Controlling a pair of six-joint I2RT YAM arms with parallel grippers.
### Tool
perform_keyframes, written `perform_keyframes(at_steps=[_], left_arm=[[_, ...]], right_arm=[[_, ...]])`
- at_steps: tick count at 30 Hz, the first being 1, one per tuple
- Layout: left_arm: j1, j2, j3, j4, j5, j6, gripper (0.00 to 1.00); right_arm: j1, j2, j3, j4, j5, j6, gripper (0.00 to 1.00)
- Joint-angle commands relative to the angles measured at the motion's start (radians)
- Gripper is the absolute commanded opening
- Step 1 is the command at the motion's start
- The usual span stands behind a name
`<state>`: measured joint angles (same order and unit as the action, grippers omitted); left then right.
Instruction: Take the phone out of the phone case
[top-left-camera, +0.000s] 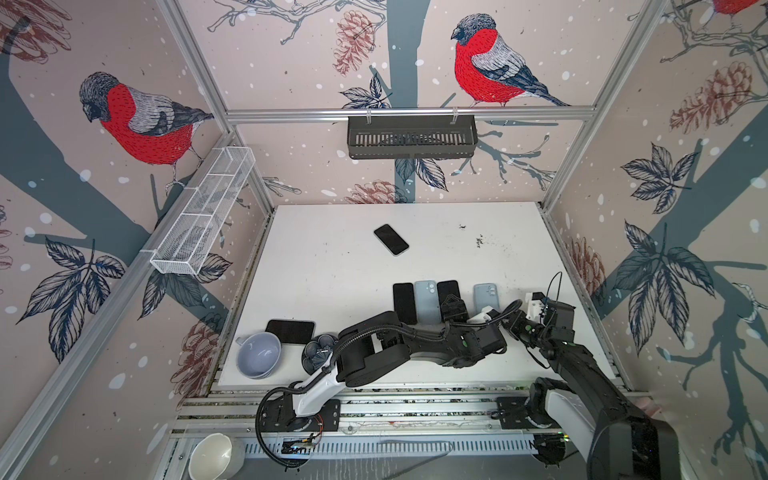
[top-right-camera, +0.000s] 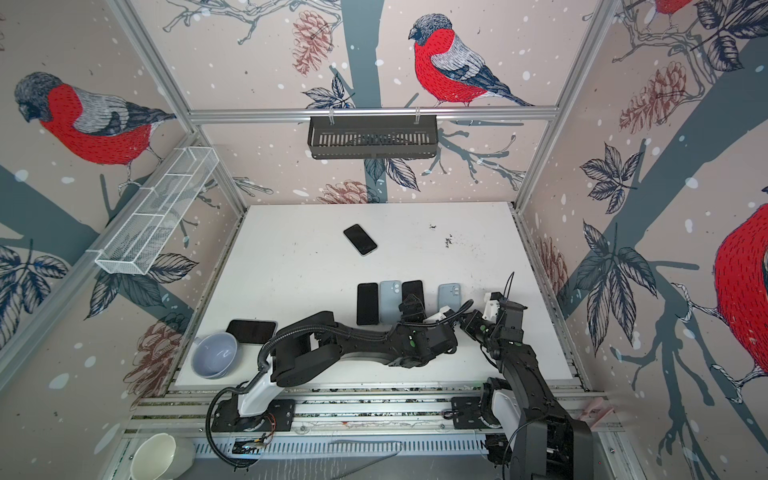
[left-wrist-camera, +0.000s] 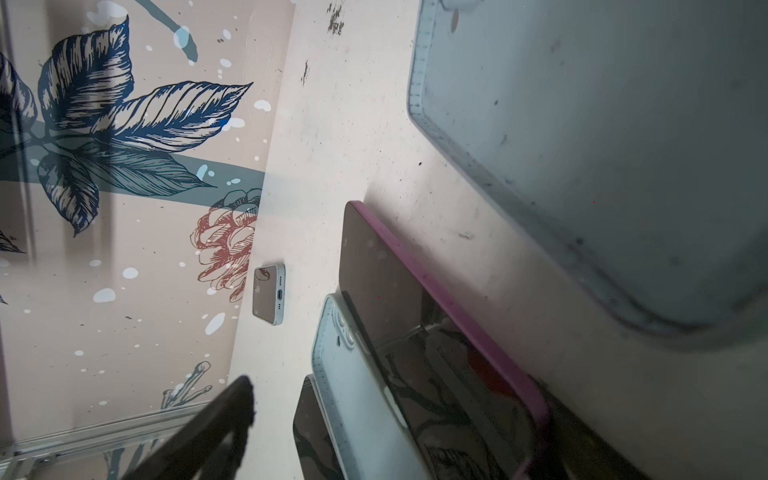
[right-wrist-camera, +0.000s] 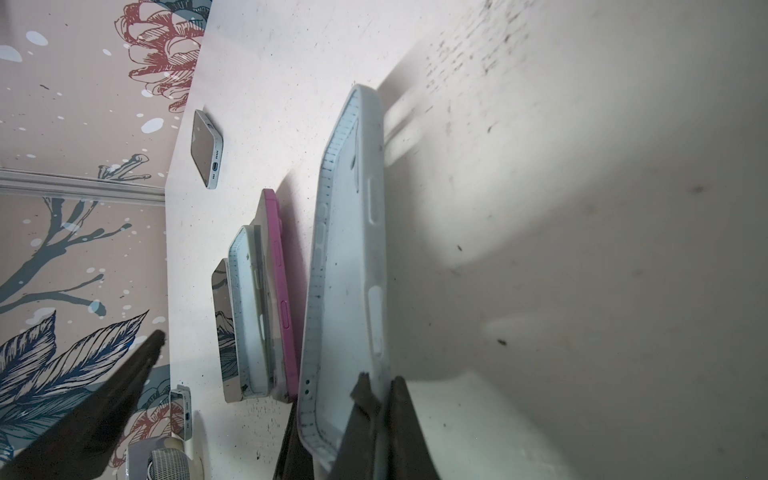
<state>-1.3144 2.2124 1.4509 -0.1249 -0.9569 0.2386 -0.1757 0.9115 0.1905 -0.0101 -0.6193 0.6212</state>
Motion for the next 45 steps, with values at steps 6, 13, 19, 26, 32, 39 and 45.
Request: perform_keyframes(at_steps=[6,13,19,26,32,39,45], left_arm=[[-0.005,-0.038,-0.018,-0.037,0.059,-0.121,0.99],[-0.005,-0.189,-0.127,0.013,0.101,-0.212,0.99],[-0.022,-0.330,-0.206,0.017,0.125,-0.285,0.99],[-0.019,-0.535,-0.325,0.018,0.138,-0.411,0.99],[-0.017,-0.728,-0.416,-0.006,0.141,-0.522,0.99],[-0.005,-0.883,-0.497,-0.081,0.124,-0.605,0.99],[-0.002,-0.952,-0.548,-0.101,0.126,-0.642,0.99]], right_arm=[[0.036,0.033,0.007,0.034,0.057,-0.028,0.02],[0.057,0.077,0.013,0.072,0.096,-0.038,0.02],[0.082,0.130,0.041,0.084,0.123,-0.057,0.01],[0.159,0.199,0.070,0.113,0.170,-0.064,0.01],[0.237,0.263,0.105,0.126,0.220,-0.064,0.01],[0.273,0.292,0.097,0.159,0.237,-0.057,0.00],[0.315,0.318,0.092,0.195,0.244,-0.032,0.00]])
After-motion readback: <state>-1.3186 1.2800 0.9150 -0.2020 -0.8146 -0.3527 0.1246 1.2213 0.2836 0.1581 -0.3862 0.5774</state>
